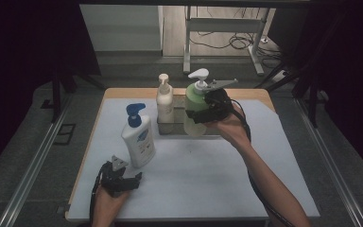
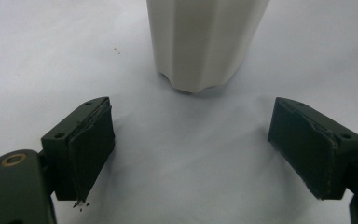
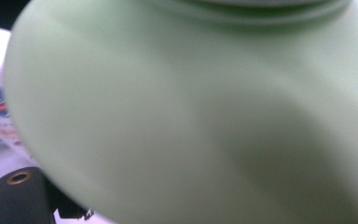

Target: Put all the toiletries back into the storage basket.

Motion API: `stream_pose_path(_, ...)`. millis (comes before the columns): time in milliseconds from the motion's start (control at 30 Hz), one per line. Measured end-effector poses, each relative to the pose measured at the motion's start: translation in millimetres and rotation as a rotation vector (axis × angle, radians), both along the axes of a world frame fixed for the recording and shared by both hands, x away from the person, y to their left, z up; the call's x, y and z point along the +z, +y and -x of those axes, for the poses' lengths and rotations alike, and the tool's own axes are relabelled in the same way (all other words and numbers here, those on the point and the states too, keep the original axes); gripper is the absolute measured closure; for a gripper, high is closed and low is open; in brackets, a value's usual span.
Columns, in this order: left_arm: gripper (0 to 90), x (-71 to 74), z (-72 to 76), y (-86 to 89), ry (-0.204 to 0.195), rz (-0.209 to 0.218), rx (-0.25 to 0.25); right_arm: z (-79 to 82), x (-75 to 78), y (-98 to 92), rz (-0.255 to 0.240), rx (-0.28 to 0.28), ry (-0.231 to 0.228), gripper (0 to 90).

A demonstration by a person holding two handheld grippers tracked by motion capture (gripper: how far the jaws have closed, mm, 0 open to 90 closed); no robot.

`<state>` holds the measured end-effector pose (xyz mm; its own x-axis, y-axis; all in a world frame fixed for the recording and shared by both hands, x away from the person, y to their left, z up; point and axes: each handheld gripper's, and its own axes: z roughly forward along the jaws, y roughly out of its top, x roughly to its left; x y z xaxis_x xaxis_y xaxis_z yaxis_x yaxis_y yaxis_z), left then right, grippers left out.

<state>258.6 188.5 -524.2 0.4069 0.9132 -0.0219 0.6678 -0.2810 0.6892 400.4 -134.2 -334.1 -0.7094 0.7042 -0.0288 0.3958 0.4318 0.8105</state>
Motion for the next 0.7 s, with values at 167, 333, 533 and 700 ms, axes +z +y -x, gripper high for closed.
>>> stream_pose_path(167,14.1,0.0,0.0,0.0,-0.001,0.0,0.0,-11.9,0.3,3.0,-0.003,-0.035,-0.005,12.1)
stream_pose_path(333,14.1,-0.1,0.0,-0.1,0.0,0.002,0.001,-18.5,-0.9,5.3,-0.002,-0.049,-0.008,12.1)
stream_pose_path(533,14.1,-0.1,-0.1,0.0,0.0,0.0,0.0,-28.8,-2.2,8.3,-0.006,-0.077,-0.01,12.1)
stream_pose_path(700,14.1,-0.1,0.0,0.0,0.0,0.0,0.0,-37.6,-2.3,10.5,-0.006,-0.1,-0.012,12.2)
